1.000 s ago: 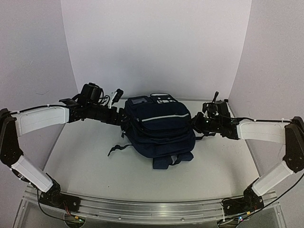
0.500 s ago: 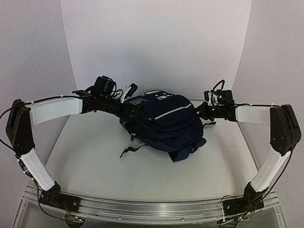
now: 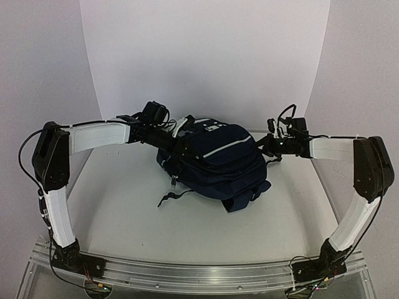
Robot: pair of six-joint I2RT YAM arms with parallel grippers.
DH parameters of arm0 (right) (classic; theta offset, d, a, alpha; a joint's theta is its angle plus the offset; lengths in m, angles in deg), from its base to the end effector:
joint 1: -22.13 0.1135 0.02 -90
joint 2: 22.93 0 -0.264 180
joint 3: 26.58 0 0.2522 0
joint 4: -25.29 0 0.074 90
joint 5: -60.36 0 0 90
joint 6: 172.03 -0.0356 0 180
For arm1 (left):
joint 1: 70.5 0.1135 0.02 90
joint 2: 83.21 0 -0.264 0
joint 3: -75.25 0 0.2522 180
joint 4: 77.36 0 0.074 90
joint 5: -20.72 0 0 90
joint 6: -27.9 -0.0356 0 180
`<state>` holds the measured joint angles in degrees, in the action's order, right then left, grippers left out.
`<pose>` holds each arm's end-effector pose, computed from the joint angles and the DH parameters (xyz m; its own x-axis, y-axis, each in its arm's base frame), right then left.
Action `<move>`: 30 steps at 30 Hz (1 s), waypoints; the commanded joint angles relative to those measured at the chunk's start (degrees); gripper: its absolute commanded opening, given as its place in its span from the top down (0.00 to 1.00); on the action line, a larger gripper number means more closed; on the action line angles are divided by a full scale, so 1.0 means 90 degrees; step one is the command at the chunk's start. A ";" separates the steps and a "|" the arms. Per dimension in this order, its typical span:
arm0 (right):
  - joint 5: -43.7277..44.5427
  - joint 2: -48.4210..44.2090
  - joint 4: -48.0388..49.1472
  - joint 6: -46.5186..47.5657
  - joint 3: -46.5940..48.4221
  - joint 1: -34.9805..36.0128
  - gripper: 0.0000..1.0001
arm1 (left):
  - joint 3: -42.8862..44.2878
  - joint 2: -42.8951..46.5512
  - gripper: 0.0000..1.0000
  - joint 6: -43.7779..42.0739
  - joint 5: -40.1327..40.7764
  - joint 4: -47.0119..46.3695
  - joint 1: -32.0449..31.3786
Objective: Pack the student bag
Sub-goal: Adjust the student bag at the center of the board.
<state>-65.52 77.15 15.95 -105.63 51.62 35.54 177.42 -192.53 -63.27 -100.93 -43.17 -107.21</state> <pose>0.3728 0.1103 0.2261 -0.7324 0.1588 -0.6620 -0.4171 0.6638 0.6207 0.3383 -0.2755 0.2623 -0.5126 0.4039 -0.7577 0.8353 0.4388 -0.3312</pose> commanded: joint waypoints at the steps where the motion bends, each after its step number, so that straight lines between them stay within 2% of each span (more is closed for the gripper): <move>1: -0.0027 0.0104 -0.0421 0.0338 0.0161 0.0003 1.00 | 0.0283 -0.0040 0.48 0.0057 -0.0549 0.0085 0.0006; 6: -0.0079 0.0182 -0.0442 0.0338 0.0224 0.0005 1.00 | 0.0228 -0.0028 0.49 0.0257 -0.0921 0.0237 0.0006; 12: -0.0054 0.0210 -0.0453 0.0338 0.0253 0.0001 1.00 | -0.0011 0.0173 0.56 0.0685 -0.2046 0.0127 0.0007; 19: -0.0039 0.0236 -0.0463 0.0317 0.0233 0.0003 1.00 | -0.0863 0.0863 0.60 0.1394 -0.2764 -0.0956 0.0006; 21: -0.0045 0.0235 -0.0463 0.0301 0.0233 0.0000 1.00 | -0.0902 0.0911 0.59 0.1235 -0.2313 -0.0775 0.0013; 23: -0.0065 0.0220 -0.0463 0.0292 0.0228 0.0004 1.00 | -0.0908 0.0987 0.58 0.1016 -0.1402 -0.0556 0.0016; 27: -0.0046 0.0133 -0.0472 0.0299 0.0198 0.0004 1.00 | -0.1048 0.1237 0.54 0.0536 -0.0026 -0.0749 0.0008; 30: -0.0032 0.0093 -0.0476 0.0299 0.0183 -0.0001 1.00 | -0.0948 0.1191 0.52 0.0127 0.0618 -0.0716 -0.0011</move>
<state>-66.11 77.52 14.22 -105.18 52.83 35.36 168.34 -184.66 -56.30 -107.73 -47.61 -107.21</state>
